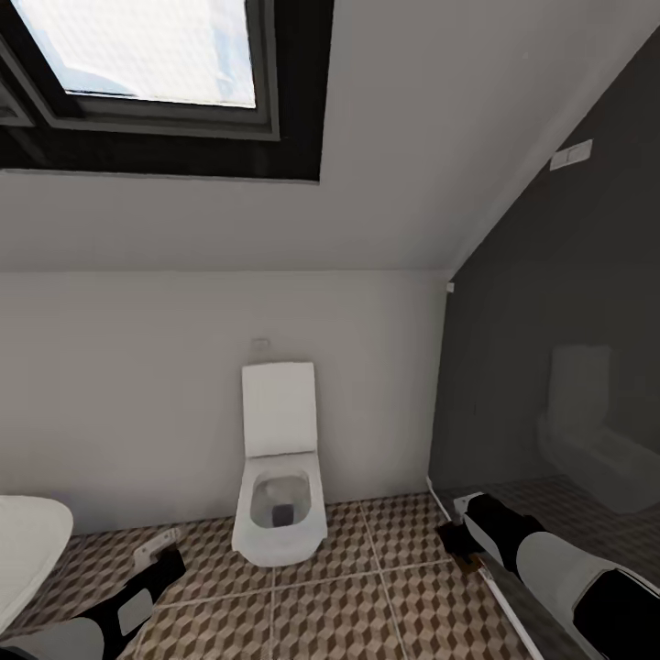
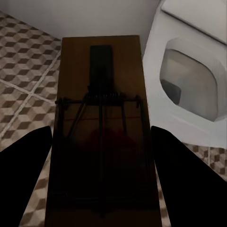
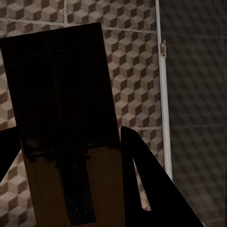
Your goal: Take the four mousetraps from the cabinet in the bathroom and place them on the bathroom floor. Make sure all four end up on the same floor surface, and ensure that at least two of them are either under or directly next to the same bathroom sink.
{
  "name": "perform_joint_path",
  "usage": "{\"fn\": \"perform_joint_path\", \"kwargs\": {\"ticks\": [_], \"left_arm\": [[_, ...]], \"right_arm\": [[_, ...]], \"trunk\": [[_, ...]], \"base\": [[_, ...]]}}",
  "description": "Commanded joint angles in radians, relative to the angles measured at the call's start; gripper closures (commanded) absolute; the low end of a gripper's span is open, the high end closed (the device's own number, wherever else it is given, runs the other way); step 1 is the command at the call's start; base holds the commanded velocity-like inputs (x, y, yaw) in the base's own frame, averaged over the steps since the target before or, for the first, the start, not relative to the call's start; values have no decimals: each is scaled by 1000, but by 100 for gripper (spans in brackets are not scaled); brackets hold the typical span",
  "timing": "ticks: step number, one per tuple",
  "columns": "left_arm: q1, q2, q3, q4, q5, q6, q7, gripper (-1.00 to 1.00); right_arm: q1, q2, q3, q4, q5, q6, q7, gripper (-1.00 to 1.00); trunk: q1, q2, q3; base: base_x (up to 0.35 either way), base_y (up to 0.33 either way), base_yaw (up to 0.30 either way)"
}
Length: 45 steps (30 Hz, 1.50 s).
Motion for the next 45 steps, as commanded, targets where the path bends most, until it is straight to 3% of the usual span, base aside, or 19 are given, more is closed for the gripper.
{"fn": "perform_joint_path", "kwargs": {"ticks": [1,11,37,45], "left_arm": [[-1,1,-7,2,11,-3,-4,100],[-1,6,-7,2,12,-3,-6,100],[-1,6,-8,2,13,-3,-9,100],[-1,6,-5,2,12,-2,-8,100]], "right_arm": [[0,-1,7,-3,-8,5,-1,100],[0,-1,7,-3,-8,5,-2,100],[0,-1,8,-3,-8,4,-2,100],[0,0,8,-3,-8,4,-2,100]], "trunk": [[0,-1,-1],[0,-1,-1],[0,-1,-1],[0,-1,-1]], "base": [[0,-273,270],[15,-134,227],[3,-3,54],[235,0,6]]}}
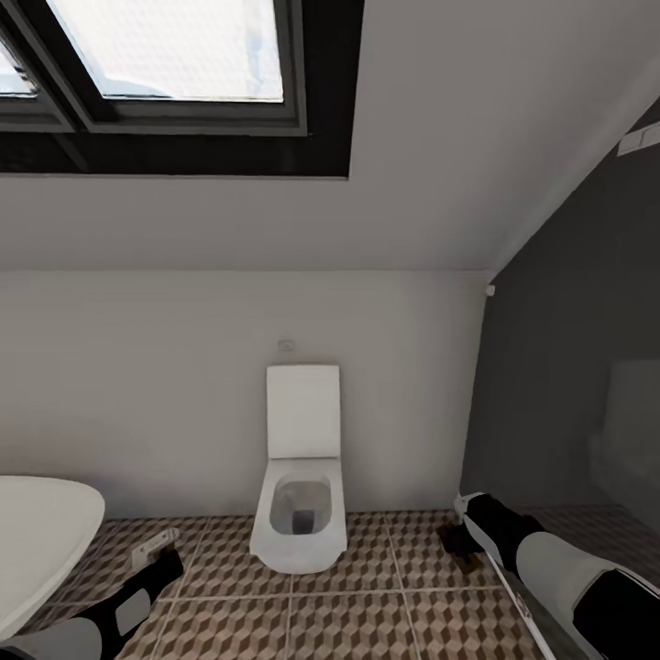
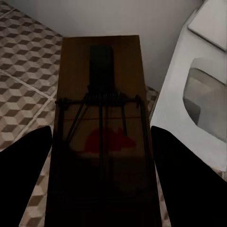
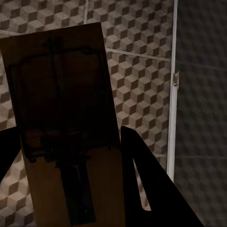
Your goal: Take the four mousetraps from the cabinet in the bathroom and place them on the bathroom floor. Make sure all four end up on the same floor surface, and ensure that at least two of them are either under or directly next to the same bathroom sink.
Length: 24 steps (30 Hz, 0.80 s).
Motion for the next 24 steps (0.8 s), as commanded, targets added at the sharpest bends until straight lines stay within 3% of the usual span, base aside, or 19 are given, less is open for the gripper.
{"fn": "perform_joint_path", "kwargs": {"ticks": [1,24], "left_arm": [[-1,0,-7,1,10,-2,-5,100],[-1,1,-5,1,11,-2,-7,100]], "right_arm": [[-1,-1,7,-2,-7,5,-1,100],[-1,-1,7,-3,-8,6,0,100]], "trunk": [[1,-1,-1],[1,-1,-1]], "base": [[303,0,1],[290,0,0]]}}
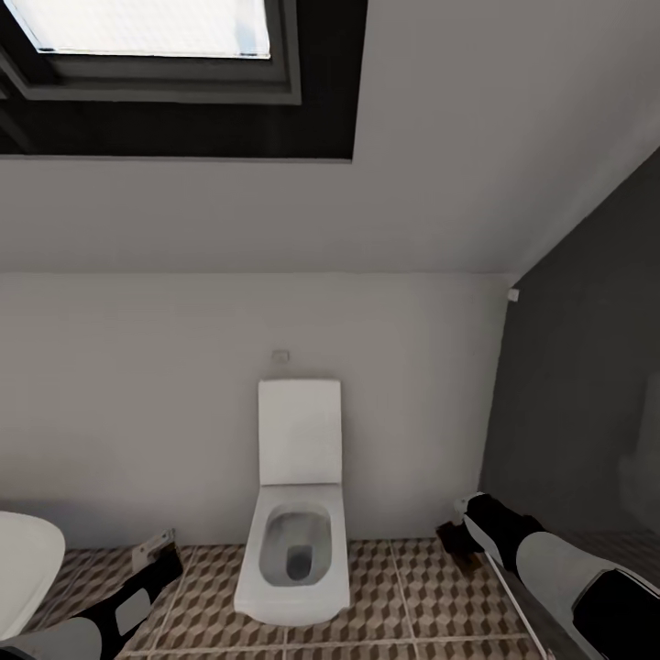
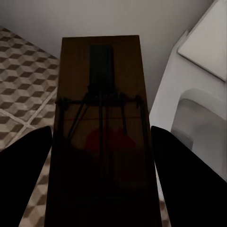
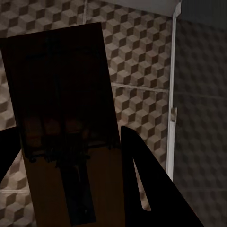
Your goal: Take the four mousetraps from the cabinet in the bathroom and place them on the bathroom floor. Make sure all four end up on the same floor surface, and ensure that at least two of them are either under or directly next to the same bathroom sink.
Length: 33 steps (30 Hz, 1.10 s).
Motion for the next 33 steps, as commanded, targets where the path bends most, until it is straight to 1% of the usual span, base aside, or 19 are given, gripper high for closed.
{"fn": "perform_joint_path", "kwargs": {"ticks": [1,8,20,27,33], "left_arm": [[-1,0,-7,1,10,-2,-5,100],[-1,2,-7,2,10,-1,-5,100],[-1,3,-9,2,10,-1,-5,100],[-1,6,-9,2,10,0,-6,100],[-1,6,-9,2,10,1,-6,100]], "right_arm": [[-1,-1,7,-2,-7,5,0,100],[-1,-1,7,-3,-6,5,2,100],[-1,-1,7,-3,-4,3,6,100],[-1,-1,6,-3,-6,-21,10,100],[-1,4,7,-3,-6,-25,5,100]], "trunk": [[0,-1,-1],[0,-1,-1],[0,-1,-1],[0,-1,-1],[0,-1,-1]], "base": [[219,0,0],[113,0,0],[8,0,0],[0,0,0],[0,0,0]]}}
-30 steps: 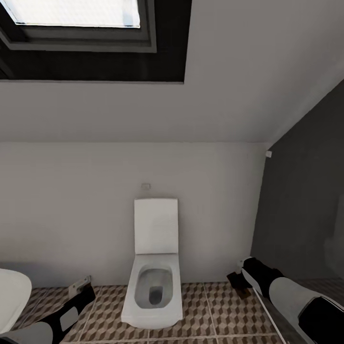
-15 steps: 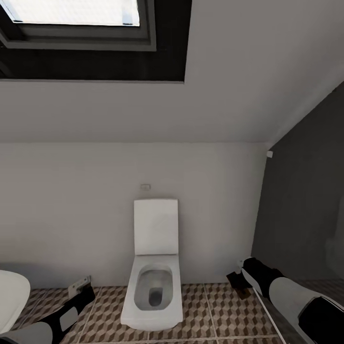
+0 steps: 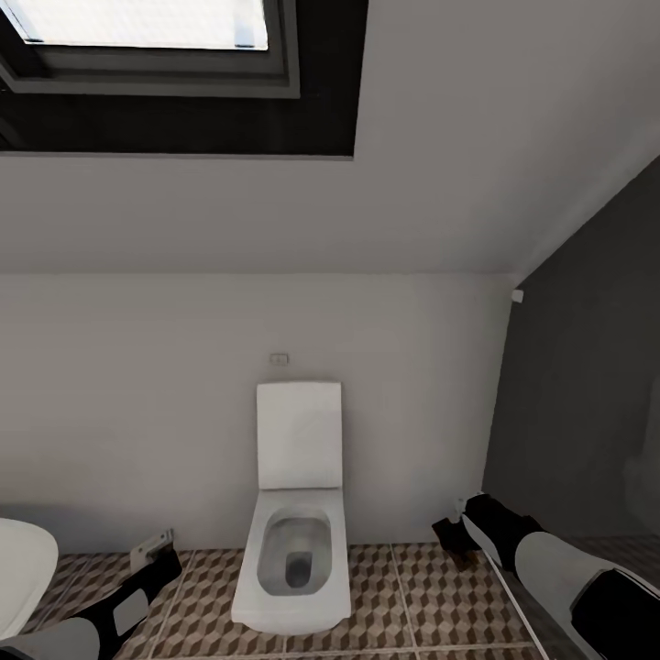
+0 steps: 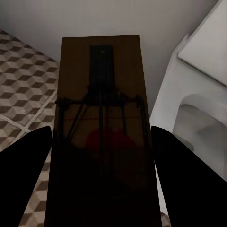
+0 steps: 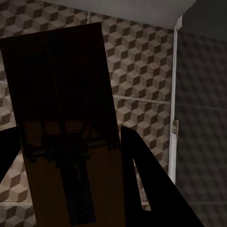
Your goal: Take the four mousetraps from the cabinet in the bathroom and place them on the bathroom floor. Make sure all four end up on the same floor surface, and ensure that at least two of them are either under or directly next to the same bathroom sink.
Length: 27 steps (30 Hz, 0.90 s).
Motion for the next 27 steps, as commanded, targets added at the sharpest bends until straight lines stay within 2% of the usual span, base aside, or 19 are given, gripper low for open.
{"fn": "perform_joint_path", "kwargs": {"ticks": [1,6,9,12,14,17,18,19,22,27], "left_arm": [[-1,0,-7,1,10,-2,-5,100],[-1,0,-9,1,6,-1,-5,100],[-1,-2,-13,0,0,3,-5,100],[-1,0,-15,0,-2,8,-7,100],[-1,1,-17,0,-5,13,-11,100],[-1,1,-28,-1,-28,22,-21,100],[-1,1,-48,-1,-66,35,-38,100],[-1,0,-77,-2,-128,65,-79,100],[-1,1,-90,-3,-166,88,-111,100],[-1,6,-98,-3,-188,101,-130,100]], "right_arm": [[-1,1,6,-2,-6,5,0,100],[-1,2,6,-2,-7,6,4,100],[-1,8,6,40,-9,14,0,100],[-1,29,1,88,-16,-8,3,100],[0,47,-5,96,-33,-41,5,100],[-1,99,-10,104,-72,-86,5,100],[-1,150,-13,114,-96,-117,0,100],[-1,193,-14,146,-113,-184,-5,100],[-1,213,-15,179,-121,-261,-7,100],[-1,219,-15,201,-126,-324,-8,100]], "trunk": [[0,-1,-1],[0,-1,-1],[0,-1,-1],[0,-1,-1],[0,-1,-1],[0,-1,-1],[0,-1,-1],[0,-1,-1],[0,-1,-1],[0,-1,-1]], "base": [[0,0,0],[0,0,0],[0,0,0],[0,0,0],[0,0,0],[0,0,0],[0,0,0],[0,0,0],[0,0,0],[0,0,0]]}}
